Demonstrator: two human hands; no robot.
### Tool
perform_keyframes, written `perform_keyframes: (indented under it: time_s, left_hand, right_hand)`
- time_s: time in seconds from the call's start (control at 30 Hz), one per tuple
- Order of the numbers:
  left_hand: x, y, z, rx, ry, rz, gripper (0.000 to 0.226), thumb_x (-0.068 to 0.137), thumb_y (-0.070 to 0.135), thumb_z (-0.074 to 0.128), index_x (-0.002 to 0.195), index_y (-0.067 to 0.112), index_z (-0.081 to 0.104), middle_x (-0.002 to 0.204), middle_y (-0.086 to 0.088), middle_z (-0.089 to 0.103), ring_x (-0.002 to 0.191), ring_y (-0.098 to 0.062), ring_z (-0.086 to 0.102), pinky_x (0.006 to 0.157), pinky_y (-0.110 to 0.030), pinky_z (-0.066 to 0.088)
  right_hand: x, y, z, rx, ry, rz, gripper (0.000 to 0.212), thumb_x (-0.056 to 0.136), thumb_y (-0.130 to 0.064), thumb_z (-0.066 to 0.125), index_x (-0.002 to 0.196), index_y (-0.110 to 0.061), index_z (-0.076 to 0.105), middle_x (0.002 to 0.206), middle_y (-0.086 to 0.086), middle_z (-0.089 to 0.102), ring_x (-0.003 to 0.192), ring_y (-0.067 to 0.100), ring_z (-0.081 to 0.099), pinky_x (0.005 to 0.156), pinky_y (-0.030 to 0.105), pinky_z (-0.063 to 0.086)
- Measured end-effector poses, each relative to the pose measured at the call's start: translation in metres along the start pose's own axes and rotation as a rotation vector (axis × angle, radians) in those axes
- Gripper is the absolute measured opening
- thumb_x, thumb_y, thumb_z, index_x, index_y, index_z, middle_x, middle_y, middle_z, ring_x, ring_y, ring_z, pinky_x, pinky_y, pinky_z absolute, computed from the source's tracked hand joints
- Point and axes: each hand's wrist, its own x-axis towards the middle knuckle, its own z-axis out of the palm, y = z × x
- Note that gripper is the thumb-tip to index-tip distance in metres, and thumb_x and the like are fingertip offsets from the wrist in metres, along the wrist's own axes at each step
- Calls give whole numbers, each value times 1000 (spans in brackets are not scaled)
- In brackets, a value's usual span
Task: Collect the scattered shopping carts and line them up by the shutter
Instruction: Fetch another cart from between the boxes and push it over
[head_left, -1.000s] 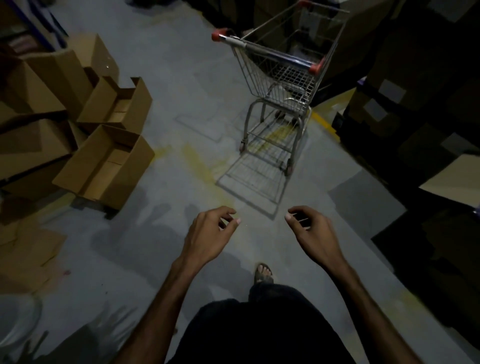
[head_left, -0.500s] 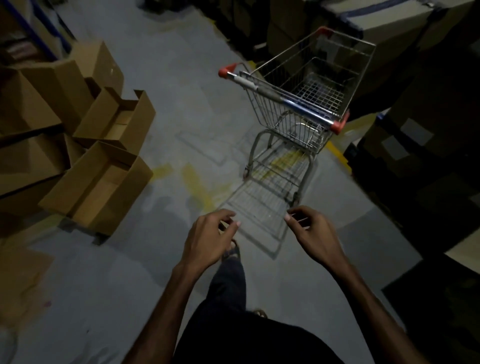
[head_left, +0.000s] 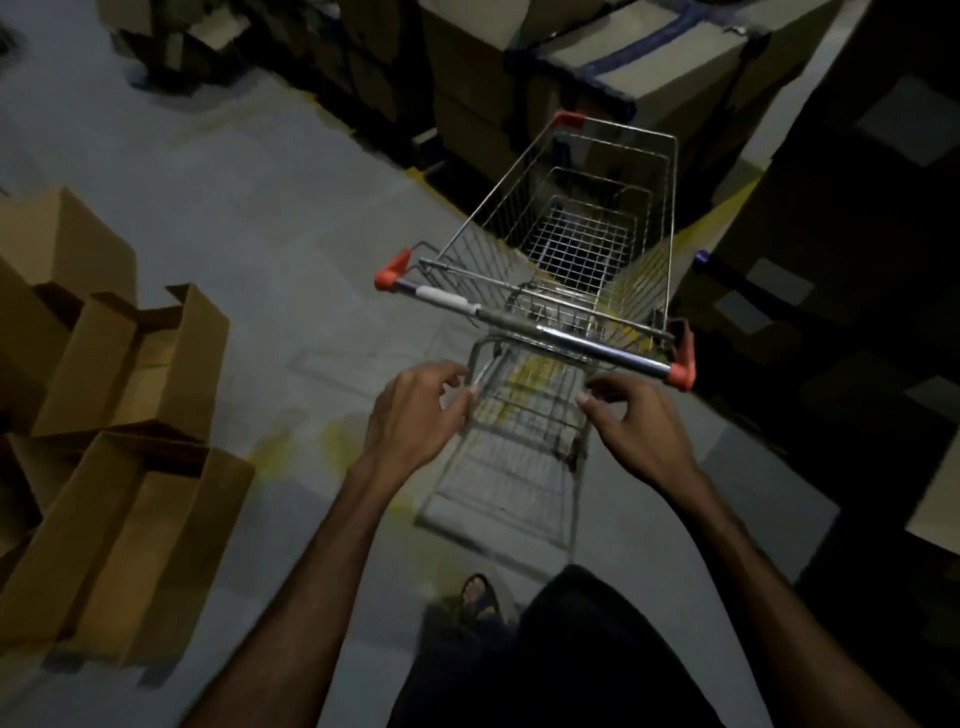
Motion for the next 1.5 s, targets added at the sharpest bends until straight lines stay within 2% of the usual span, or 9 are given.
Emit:
perform_keyframes:
  time_s: [0.13, 0.23, 0.4, 0.53, 0.67, 0.87, 1.1, 1.37, 1.5]
  left_hand:
    - [74, -17, 6, 163, 64, 222, 29, 95, 30, 77, 120, 14, 74, 119, -6, 74, 110, -30, 66, 90, -44, 55]
    - [124, -31, 16, 223, -10, 286, 41, 94, 48, 72, 117, 15, 73, 119, -4, 70, 113, -26, 61, 94, -46, 51]
    - [178, -57, 34, 331, -238, 328, 65, 90, 85, 47, 100, 27, 75, 97, 4, 71, 94, -19, 62, 94, -43, 45]
    - [193, -62, 30, 410, -263, 392, 71, 87, 94, 37, 68, 29, 59, 65, 8, 62, 61, -16, 58, 65, -33, 36]
    - [204, -65, 27, 435, -294, 408, 75, 81, 100, 34, 58, 30, 46, 56, 12, 54, 52, -10, 51, 53, -26, 27]
    - [228, -66, 25, 508, -494, 441, 87, 73, 108, 23, 58, 27, 51, 54, 12, 50, 54, -6, 51, 60, -29, 48]
    - [242, -79, 21, 536, -662, 533, 97, 71, 109, 14, 65, 25, 61, 61, 9, 56, 58, -9, 56, 57, -32, 46]
    - [247, -106, -1, 496, -767, 683, 90, 73, 107, 26, 67, 22, 56, 63, 6, 58, 57, -13, 58, 58, -32, 49]
    - [249, -116, -8, 549, -761, 827, 92, 74, 107, 26, 70, 22, 63, 64, 6, 60, 58, -11, 57, 51, -29, 38]
  right_hand:
    - [52, -2, 8, -188, 113, -12, 35, 97, -43, 69, 126, -22, 72, 118, 2, 65, 112, 24, 62, 99, 48, 49]
    - [87, 6, 19, -300, -5, 49, 52, 97, -59, 62, 136, -24, 64, 123, 6, 65, 114, 29, 62, 99, 50, 48]
    - [124, 13, 22, -511, -230, 97, 88, 73, -106, 13, 93, -34, 60, 73, -9, 64, 65, 12, 62, 63, 29, 47]
    - [129, 17, 22, -570, -310, 125, 89, 73, -105, 18, 76, -27, 61, 61, -9, 57, 55, 8, 56, 53, 25, 37]
    - [132, 22, 21, -598, -287, 149, 103, 64, -111, 5, 67, -25, 61, 58, -8, 57, 55, 11, 58, 59, 28, 49]
    - [129, 15, 19, -648, -268, 243, 105, 57, -115, 7, 65, -24, 58, 60, -8, 57, 58, 11, 58, 64, 27, 52]
    - [122, -2, 26, -575, -303, 329, 94, 61, -109, 24, 69, -25, 65, 61, -10, 63, 56, 6, 60, 58, 21, 41]
    - [75, -53, 73, -578, -197, 456, 91, 65, -107, 26, 64, -24, 62, 62, -7, 64, 58, 7, 61, 57, 23, 35]
    - [46, -76, 104, -563, -129, 575, 98, 60, -112, 20, 64, -25, 64, 60, -8, 62, 58, 7, 59, 56, 25, 35]
